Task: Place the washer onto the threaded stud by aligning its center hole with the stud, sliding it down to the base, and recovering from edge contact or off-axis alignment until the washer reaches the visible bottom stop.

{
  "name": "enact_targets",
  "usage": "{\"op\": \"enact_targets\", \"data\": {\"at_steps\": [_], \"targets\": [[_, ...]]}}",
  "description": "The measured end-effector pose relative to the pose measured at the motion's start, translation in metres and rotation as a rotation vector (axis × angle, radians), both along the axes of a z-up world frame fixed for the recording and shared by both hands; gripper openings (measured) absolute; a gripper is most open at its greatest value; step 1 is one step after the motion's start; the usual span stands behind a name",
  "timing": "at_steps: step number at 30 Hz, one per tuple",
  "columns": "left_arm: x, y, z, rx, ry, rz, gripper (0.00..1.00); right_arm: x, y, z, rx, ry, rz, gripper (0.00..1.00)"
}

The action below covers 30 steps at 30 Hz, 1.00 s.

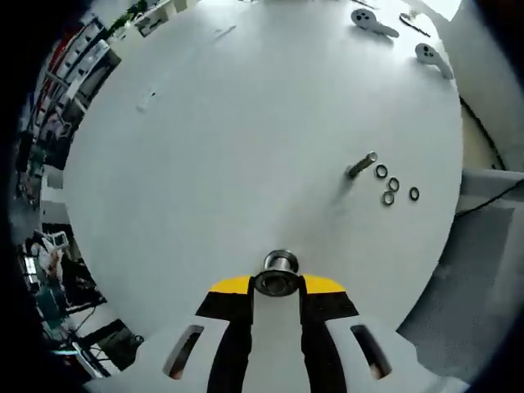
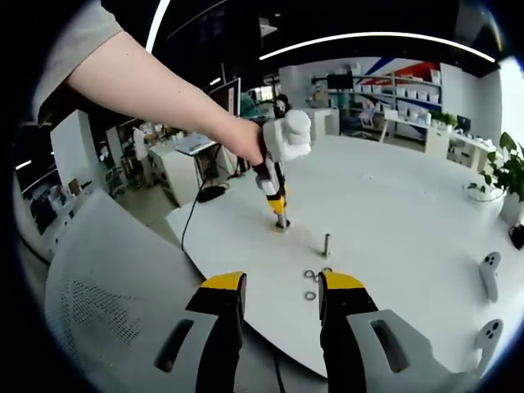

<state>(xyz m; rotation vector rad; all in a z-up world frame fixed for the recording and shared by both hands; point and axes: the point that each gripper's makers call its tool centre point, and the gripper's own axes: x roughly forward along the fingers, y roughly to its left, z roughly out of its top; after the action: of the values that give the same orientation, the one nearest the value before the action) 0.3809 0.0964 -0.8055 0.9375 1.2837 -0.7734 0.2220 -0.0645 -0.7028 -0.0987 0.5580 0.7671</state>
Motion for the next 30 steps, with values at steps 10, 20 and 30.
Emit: {"op": "enact_targets", "data": {"at_steps": [10,20,30], "targets": [[0.011,-0.01,0.0,-0.114,0.01,0.129,0.0,0.001,-0.001,0.0,0.001,-0.001,-0.008,0.37],[0.019,-0.008,0.01,-0.158,-0.105,0.139,0.08,0.001,-0.002,0.0,0.001,-0.002,-0.012,0.37],[0.012,0.009,0.012,-0.168,-0.107,0.173,0.05,0.001,-0.001,0.0,0.002,-0.002,-0.006,0.37]]}}
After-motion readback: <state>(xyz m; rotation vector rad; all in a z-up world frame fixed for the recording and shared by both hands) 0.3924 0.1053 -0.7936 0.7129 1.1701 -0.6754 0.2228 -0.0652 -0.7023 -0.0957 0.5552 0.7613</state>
